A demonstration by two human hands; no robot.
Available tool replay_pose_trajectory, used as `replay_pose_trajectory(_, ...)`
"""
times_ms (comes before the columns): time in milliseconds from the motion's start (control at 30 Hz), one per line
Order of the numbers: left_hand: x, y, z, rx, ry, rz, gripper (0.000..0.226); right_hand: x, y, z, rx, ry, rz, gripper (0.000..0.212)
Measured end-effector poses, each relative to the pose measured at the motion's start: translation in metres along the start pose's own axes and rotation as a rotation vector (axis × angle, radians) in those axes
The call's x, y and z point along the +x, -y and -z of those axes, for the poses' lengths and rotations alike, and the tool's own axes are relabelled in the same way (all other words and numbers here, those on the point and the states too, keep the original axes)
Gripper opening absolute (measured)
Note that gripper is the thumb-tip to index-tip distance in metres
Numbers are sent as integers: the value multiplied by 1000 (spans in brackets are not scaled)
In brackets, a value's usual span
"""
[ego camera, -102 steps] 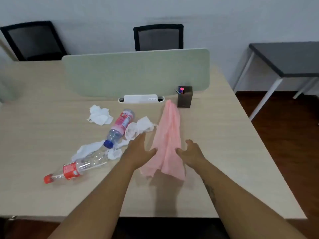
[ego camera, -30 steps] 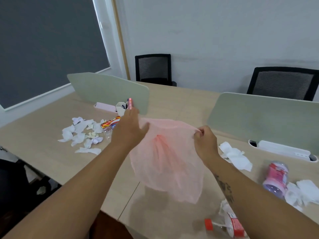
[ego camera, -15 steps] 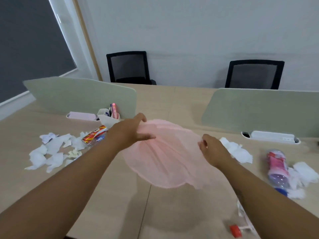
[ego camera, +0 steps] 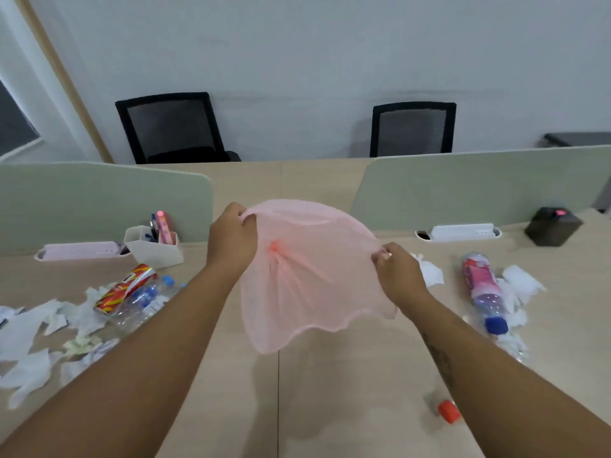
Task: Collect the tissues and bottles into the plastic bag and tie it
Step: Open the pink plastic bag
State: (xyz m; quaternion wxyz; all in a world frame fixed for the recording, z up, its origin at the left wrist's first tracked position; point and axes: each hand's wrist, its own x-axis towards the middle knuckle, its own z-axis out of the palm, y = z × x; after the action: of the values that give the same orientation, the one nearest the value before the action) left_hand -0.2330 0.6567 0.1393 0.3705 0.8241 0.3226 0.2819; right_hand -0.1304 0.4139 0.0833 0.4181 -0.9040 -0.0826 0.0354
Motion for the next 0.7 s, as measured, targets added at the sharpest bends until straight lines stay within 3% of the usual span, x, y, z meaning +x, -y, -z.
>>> replay_pose_trajectory(33, 0, -6, -4, 3, 20, -33, 11, -2, -3, 2, -147, 100, -12, 47)
replay_pose_trajectory(100, -7, -21, -14, 18, 179, -150, 10, -8, 8, 2, -220, 192, 91, 99)
replay_pose_trajectory(167, -17, -34, -25, 10, 360, -305, 9, -9, 28, -9, -123, 182, 256, 122)
replay_pose_trajectory(200, -20, -40, -29, 5, 419, -372, 7, -6, 35, -14, -57, 159, 289, 119)
replay_pose_trajectory(233, -21, -42, -30, 45, 445, -428, 3, 0, 37, -17, -6, 131, 287, 102)
replay_pose_trajectory(300, -11, -36, -28, 365, 380, -511, 15, 12, 34, -11, -85, 57, 237, 45)
replay_pose_trajectory(333, -4, -27, -23, 594, 311, -517, 20, 17, 30, -4, -218, 23, 217, 31)
replay_pose_trajectory(433, 11, 10, -5, 988, 138, -283, 21, 28, 6, 18, -497, -48, 186, 22)
replay_pose_trajectory(500, 15, 24, 1, 966, 132, -88, 28, 36, -4, 27, -455, -88, 96, 19)
replay_pose_trajectory(567, 21, 20, 0, 800, 92, 12, 27, 41, -6, 31, -386, -161, 46, 21)
replay_pose_trajectory(633, 26, 2, -2, 604, 3, -2, 19, 41, -3, 35, -285, -305, 66, 25)
replay_pose_trajectory(700, 22, -14, -10, 493, -14, -95, 16, 40, -6, 36, -245, -294, 62, 22)
